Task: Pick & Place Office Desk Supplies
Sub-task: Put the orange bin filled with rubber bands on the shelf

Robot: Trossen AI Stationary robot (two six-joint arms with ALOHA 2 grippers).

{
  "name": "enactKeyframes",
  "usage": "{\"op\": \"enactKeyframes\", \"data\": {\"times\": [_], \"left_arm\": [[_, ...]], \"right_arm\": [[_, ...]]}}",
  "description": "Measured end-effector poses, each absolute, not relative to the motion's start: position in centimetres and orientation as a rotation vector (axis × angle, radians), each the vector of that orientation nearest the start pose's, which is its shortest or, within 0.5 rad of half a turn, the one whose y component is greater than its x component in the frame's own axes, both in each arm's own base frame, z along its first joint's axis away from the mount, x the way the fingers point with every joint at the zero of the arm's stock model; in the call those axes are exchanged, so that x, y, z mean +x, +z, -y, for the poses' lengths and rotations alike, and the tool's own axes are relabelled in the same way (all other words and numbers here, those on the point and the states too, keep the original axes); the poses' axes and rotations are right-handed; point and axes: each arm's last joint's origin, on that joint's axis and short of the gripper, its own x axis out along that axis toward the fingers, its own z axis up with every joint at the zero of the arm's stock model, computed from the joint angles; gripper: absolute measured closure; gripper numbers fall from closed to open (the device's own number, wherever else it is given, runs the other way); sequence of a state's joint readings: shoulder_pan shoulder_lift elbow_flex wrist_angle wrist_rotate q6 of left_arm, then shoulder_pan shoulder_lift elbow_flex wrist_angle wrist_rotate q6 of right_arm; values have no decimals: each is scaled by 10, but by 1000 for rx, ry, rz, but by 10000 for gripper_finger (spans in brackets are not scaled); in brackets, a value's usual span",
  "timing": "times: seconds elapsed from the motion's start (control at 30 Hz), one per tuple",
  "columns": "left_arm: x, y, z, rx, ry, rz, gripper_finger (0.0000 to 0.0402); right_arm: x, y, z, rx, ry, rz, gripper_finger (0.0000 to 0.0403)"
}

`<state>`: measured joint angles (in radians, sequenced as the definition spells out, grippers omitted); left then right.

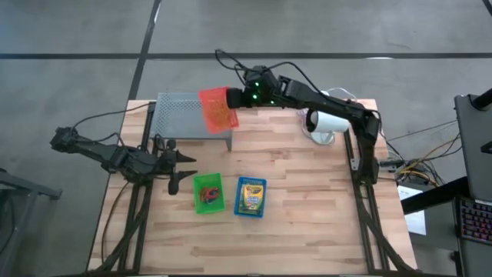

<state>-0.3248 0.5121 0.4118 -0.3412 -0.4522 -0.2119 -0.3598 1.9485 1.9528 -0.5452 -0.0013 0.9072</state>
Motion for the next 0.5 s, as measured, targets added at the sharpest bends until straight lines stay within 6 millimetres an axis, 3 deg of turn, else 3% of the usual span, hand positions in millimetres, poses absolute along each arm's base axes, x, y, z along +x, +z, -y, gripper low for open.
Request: {"op": "enactKeyframes", "data": {"times": [0.27, 0.5], "left_arm": [[122, 228, 28, -40, 167, -393, 201], [122, 229, 28, -42, 167, -387, 201]], "right_arm": [[446, 346, 178, 1050, -634, -371, 390], [455, 335, 193, 1068, -733, -444, 390]]}}
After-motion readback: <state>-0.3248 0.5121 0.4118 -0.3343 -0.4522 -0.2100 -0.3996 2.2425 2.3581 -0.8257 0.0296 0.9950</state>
